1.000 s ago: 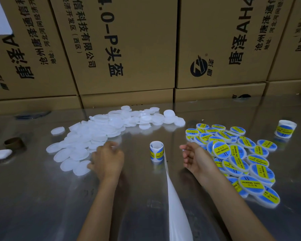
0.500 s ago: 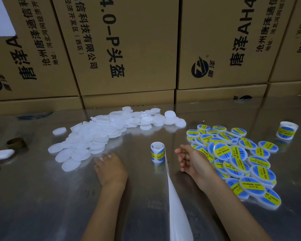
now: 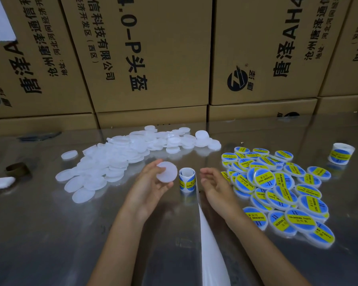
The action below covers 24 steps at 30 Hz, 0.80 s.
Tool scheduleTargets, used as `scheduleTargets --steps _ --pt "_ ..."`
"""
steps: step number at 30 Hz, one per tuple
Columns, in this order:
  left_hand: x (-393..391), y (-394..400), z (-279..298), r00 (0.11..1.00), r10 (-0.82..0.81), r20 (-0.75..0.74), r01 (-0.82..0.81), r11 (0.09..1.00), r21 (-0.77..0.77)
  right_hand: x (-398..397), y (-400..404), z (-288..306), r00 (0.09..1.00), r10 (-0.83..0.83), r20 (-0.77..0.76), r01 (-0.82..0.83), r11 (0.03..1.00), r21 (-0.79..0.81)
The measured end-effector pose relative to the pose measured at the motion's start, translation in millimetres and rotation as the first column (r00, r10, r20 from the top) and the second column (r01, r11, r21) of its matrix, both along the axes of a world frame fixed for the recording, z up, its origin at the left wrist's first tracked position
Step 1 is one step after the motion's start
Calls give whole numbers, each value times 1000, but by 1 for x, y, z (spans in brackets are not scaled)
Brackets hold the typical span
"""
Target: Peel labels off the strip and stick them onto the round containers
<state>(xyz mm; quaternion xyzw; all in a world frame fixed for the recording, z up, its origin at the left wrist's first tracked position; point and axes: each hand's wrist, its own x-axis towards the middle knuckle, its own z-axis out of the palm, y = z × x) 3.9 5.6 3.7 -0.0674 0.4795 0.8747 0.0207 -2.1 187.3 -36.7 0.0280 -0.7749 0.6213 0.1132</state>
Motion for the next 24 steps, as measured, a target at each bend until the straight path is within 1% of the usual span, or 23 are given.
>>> scheduleTargets --steps 2,4,6,8,12,15,17,19,24 --pt "2 3 -1 998 -47 -31 44 994 -103 -2 -2 -3 997 73 5 -73 997 25" --pt "3 4 -3 996 -73 -43 63 981 -184 -4 -4 -5 991 134 18 -134 991 8" --pt "4 6 -5 994 -95 -57 81 973 -217 -6 -5 -7 986 163 27 -163 987 -7" --pt "4 10 -6 993 -95 -65 78 971 -227 -6 -5 -8 988 152 23 -152 988 1" --pt "4 16 -8 996 -4 -85 -22 951 -308 -5 -5 -7 996 81 -28 -80 996 38" --pt "4 19 -10 989 58 -137 -109 907 -407 -4 -7 -5 997 68 -41 -65 996 65" --pt "4 21 -11 983 72 -170 -143 880 -452 -3 -8 -4 996 64 -69 -58 995 77" --pt "3 24 -13 977 87 -195 -172 860 -480 -2 -9 -5 995 63 -80 -60 997 49" --pt "2 30 -19 960 98 -263 -234 795 -559 -3 -10 -8 996 79 -40 -80 997 -25"
